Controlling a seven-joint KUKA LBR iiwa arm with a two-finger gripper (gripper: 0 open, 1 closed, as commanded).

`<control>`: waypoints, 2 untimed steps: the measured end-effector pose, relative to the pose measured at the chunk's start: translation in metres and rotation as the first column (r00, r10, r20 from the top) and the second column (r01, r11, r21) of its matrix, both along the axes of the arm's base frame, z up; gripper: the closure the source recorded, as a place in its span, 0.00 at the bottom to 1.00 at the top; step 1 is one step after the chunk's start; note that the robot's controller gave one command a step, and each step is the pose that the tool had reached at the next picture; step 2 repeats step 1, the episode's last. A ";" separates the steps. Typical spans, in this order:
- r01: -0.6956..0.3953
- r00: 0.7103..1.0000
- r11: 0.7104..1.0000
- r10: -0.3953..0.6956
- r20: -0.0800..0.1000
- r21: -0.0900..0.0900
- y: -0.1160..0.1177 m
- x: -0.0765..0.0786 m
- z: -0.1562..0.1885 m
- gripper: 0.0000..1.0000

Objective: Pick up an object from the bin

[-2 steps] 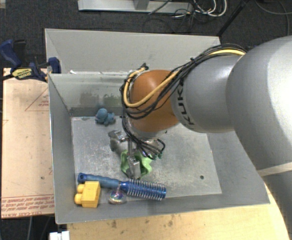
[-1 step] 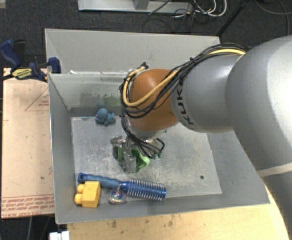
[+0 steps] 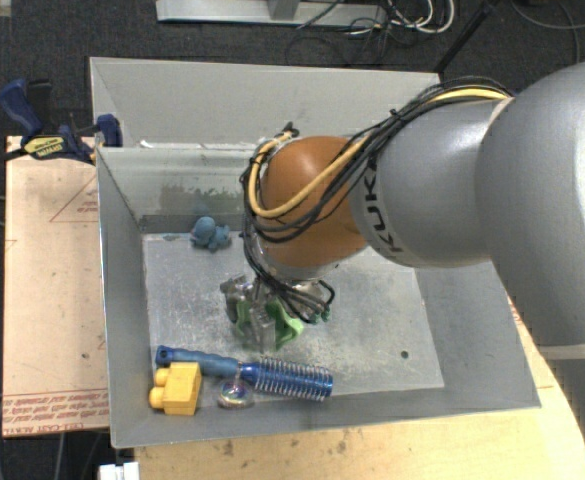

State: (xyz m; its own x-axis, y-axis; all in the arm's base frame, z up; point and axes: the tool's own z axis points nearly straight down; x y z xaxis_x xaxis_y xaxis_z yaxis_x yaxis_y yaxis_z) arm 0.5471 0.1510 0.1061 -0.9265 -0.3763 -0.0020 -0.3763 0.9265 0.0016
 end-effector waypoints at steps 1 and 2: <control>-0.061 0.998 0.998 0.061 0.010 0.001 0.008 -0.008 0.116 1.00; -0.061 0.998 0.998 0.061 0.010 0.001 0.008 -0.008 0.116 1.00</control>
Offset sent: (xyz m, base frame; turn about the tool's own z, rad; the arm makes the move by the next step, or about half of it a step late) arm -0.0096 0.0065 0.1110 -0.0620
